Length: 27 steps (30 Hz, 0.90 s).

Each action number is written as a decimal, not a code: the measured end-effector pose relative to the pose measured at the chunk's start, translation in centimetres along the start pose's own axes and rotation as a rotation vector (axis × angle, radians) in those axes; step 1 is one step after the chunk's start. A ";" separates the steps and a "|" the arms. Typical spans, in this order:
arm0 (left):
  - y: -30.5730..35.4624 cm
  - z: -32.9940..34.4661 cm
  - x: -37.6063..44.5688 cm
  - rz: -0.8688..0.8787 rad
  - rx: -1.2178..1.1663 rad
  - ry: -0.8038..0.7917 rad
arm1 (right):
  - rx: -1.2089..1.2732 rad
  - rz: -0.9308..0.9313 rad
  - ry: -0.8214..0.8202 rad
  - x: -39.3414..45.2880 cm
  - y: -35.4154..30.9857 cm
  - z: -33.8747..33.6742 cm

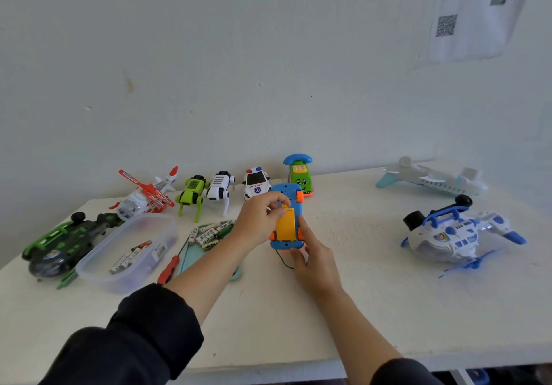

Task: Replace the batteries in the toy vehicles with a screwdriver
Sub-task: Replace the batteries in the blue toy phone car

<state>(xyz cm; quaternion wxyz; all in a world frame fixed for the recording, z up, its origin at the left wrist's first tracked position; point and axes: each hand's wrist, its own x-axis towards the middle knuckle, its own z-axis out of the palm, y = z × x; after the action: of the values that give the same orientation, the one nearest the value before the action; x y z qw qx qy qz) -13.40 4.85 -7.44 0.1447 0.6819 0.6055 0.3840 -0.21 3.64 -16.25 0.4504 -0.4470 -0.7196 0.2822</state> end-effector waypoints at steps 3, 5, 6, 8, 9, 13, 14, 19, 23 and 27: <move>0.0 -0.1 0.0 0.001 0.000 -0.003 | 0.000 -0.001 -0.002 0.0 0.0 0.0; 0.0 -0.1 0.0 0.000 -0.013 -0.008 | 0.008 -0.005 -0.001 0.0 0.0 0.0; 0.0 -0.1 0.0 -0.003 -0.020 -0.010 | 0.012 -0.007 0.001 0.0 0.0 0.0; 0.0 0.0 0.0 -0.008 -0.024 -0.013 | 0.011 -0.009 0.006 0.1 0.0 0.1; 0.0 0.0 0.0 -0.007 -0.023 -0.014 | 0.009 -0.012 0.008 0.1 0.1 0.1; 0.2 0.1 0.0 0.001 -0.023 -0.016 | -0.006 -0.015 0.014 0.1 0.2 0.1; 0.3 0.1 0.0 0.002 -0.022 -0.017 | -0.009 -0.014 0.016 0.0 0.1 0.1; 0.2 -0.1 -0.1 0.011 0.001 -0.021 | -0.024 0.003 0.007 0.1 0.1 0.1; 0.0 -0.2 -0.1 0.022 0.013 -0.028 | -0.008 0.002 0.005 0.1 0.0 0.0; 0.1 -0.1 -0.2 0.037 0.009 -0.016 | -0.020 -0.001 0.001 0.1 0.0 0.0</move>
<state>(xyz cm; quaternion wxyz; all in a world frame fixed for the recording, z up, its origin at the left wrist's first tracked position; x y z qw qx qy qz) -13.36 4.62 -7.41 0.1396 0.6965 0.5934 0.3785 -0.26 3.78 -16.26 0.4464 -0.4513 -0.7222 0.2748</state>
